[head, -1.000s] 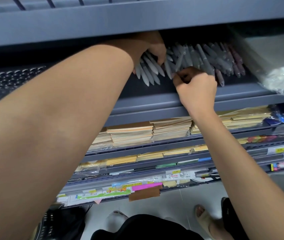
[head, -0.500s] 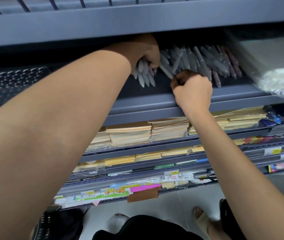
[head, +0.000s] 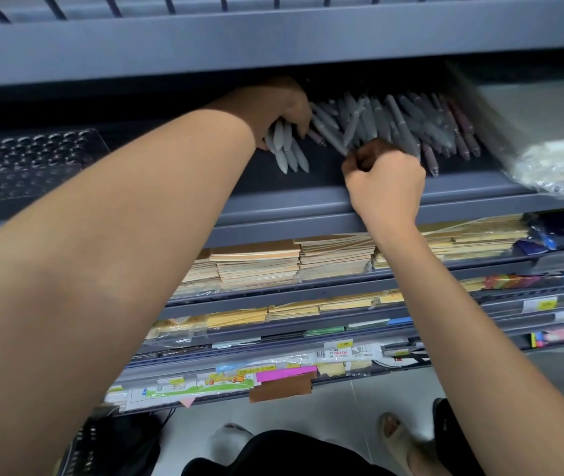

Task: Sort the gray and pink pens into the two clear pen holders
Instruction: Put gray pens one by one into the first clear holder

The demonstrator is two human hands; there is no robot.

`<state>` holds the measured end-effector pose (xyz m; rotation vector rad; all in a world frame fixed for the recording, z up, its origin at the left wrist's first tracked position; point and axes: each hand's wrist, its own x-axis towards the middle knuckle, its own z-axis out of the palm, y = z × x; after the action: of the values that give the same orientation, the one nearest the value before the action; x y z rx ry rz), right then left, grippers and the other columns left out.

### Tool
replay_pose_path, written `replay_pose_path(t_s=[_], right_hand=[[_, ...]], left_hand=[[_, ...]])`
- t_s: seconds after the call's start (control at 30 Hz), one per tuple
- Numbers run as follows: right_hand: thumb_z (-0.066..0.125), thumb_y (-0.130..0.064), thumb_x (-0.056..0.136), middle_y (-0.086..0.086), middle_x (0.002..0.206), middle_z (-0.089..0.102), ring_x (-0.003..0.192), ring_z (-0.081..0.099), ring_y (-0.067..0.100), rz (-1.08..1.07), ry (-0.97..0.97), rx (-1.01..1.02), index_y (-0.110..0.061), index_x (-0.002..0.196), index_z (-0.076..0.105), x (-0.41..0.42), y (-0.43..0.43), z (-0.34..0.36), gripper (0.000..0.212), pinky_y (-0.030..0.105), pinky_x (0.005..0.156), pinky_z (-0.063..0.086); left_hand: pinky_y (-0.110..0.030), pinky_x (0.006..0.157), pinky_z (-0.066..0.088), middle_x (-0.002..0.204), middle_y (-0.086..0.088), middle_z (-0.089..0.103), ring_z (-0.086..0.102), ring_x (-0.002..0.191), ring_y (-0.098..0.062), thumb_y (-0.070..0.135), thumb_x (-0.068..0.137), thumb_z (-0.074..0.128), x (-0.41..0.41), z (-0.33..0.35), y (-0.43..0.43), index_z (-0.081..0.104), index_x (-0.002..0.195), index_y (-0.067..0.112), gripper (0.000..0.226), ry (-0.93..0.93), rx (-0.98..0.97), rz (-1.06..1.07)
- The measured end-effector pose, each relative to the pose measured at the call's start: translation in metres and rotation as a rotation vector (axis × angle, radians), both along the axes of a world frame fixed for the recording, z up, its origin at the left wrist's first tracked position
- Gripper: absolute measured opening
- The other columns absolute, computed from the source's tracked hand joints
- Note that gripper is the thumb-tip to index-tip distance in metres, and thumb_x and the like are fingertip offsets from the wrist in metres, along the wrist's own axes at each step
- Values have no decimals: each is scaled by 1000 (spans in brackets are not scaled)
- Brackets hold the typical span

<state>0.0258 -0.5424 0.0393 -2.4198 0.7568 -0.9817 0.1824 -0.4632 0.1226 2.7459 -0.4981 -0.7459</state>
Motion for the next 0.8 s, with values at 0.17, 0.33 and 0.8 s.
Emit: replay_pose_path(t_s=[0.17,0.33,0.8], right_hand=[[59,-33,88,-5,57,50,60,44,19,-1,-13,5,-17,77,68,0,0,-1,21,26,60,34],[59,-34,88,-5,56,48,59,42,20,-10,-12,1,-17,75,68,1,0,-1,23,25,60,33],[57,-35,88,-3,57,51,59,43,21,-8,-14,-5,-16,77,68,3,-2,-3,25,25,59,33]], left_hand=[[-42,70,59,102,-21,71,70,95,-32,10,89,65,5,1,5,65,107,-1,21,47,-30,7],[-39,62,60,65,-24,71,71,63,-33,6,81,61,0,11,10,70,84,-12,20,-70,155,-75],[-44,102,50,111,-29,64,64,99,-32,3,90,42,26,-7,38,54,116,-13,33,49,-286,252]])
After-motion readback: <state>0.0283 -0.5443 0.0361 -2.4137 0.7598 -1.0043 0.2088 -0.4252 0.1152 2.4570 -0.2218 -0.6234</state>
